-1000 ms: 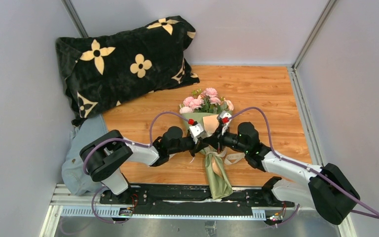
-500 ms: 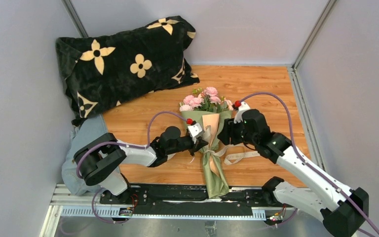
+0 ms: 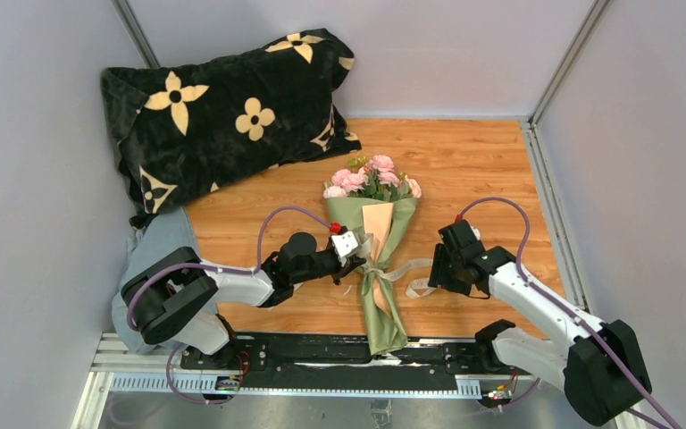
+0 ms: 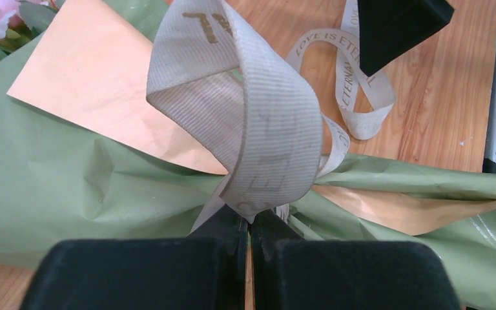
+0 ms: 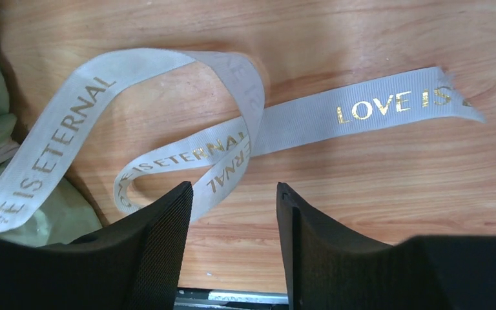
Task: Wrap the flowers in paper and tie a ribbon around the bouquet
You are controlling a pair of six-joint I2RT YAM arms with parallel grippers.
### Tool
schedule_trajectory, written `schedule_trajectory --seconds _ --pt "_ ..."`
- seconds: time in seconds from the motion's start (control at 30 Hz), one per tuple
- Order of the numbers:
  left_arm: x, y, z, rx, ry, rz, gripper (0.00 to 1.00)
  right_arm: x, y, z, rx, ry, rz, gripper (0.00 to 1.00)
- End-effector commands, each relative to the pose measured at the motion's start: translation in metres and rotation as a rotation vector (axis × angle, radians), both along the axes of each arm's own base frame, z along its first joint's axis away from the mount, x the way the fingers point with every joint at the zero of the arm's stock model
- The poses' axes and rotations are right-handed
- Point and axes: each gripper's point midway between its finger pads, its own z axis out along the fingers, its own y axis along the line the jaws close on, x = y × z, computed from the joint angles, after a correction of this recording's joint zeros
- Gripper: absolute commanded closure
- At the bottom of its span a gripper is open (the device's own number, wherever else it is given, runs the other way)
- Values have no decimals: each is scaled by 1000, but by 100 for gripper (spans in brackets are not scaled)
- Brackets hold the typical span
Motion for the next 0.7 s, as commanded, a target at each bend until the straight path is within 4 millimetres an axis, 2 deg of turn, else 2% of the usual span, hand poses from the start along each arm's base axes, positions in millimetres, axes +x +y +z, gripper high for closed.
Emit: schedule_trajectory --seconds 0.0,0.07,0.13,0.2,0.3,0.4,0.57,0.67 --pt "1 2 8 -1 -56 -13 100 6 -5 -11 -20 2 -48 48" --pt "0 2 9 -4 -59 -18 100 9 -11 -15 -58 -9 -59 57" --pt "-2 0 10 -7 -66 -38 100 14 -16 -16 -78 -28 -72 72" --pt "-3 0 10 -5 -77 -52 100 20 -23 -15 -93 -65 -94 83" --pt "-2 1 10 6 -99 -53 100 30 -30 -11 -84 -115 -121 91" --pt "-4 2 10 7 -106 -59 100 33 -30 -11 -53 -123 -130 91" --pt "-5 2 9 8 -102 -64 100 29 -30 -23 -46 -88 -142 78" --pt "-6 3 9 7 -103 -66 100 30 -28 -29 -35 -79 -146 78"
